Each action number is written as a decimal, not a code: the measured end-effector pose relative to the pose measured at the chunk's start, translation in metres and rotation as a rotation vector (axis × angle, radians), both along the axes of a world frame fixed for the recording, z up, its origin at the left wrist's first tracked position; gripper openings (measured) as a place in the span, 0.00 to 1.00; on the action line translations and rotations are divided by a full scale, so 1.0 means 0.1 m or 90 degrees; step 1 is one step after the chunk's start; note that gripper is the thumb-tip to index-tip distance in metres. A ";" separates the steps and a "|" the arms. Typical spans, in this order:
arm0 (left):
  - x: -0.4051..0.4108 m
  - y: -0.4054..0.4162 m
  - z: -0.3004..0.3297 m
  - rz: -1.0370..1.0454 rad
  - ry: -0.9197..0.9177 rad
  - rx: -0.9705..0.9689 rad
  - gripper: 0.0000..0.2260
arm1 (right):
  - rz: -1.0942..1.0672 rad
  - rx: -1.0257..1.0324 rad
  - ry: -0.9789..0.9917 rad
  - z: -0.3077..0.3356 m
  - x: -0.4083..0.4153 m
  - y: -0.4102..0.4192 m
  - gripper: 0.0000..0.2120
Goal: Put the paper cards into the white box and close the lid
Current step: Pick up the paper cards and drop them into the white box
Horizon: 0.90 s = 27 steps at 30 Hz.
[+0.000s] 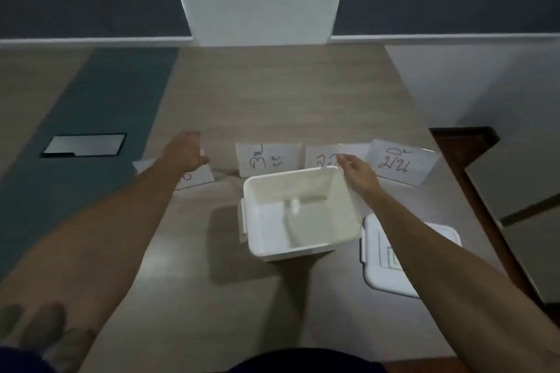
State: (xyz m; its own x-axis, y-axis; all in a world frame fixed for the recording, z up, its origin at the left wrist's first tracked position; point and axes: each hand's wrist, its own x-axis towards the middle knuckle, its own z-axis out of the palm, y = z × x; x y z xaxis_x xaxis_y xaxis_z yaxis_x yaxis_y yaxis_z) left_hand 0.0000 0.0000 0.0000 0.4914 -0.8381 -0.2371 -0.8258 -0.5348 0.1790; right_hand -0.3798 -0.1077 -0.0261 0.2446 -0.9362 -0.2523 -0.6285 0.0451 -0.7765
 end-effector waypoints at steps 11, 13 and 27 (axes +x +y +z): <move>0.60 0.08 -0.35 0.009 -0.030 0.126 0.19 | -0.075 0.163 -0.191 -0.41 -0.03 0.25 0.17; 0.56 0.10 -0.44 0.008 -0.014 0.111 0.18 | -0.065 0.172 -0.191 -0.42 -0.01 0.24 0.17; -0.57 0.25 0.59 -0.071 -0.160 -0.251 0.13 | -0.048 0.127 -0.173 -0.45 0.19 0.29 0.17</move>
State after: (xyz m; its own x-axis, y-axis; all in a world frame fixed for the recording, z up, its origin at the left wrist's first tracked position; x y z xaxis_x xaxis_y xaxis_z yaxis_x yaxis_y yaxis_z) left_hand -0.0569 0.0246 0.0592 0.3946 -0.8912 0.2236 -0.9180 -0.3718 0.1379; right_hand -0.3605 -0.0792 -0.0714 0.2600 -0.8929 -0.3676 -0.3895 0.2514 -0.8860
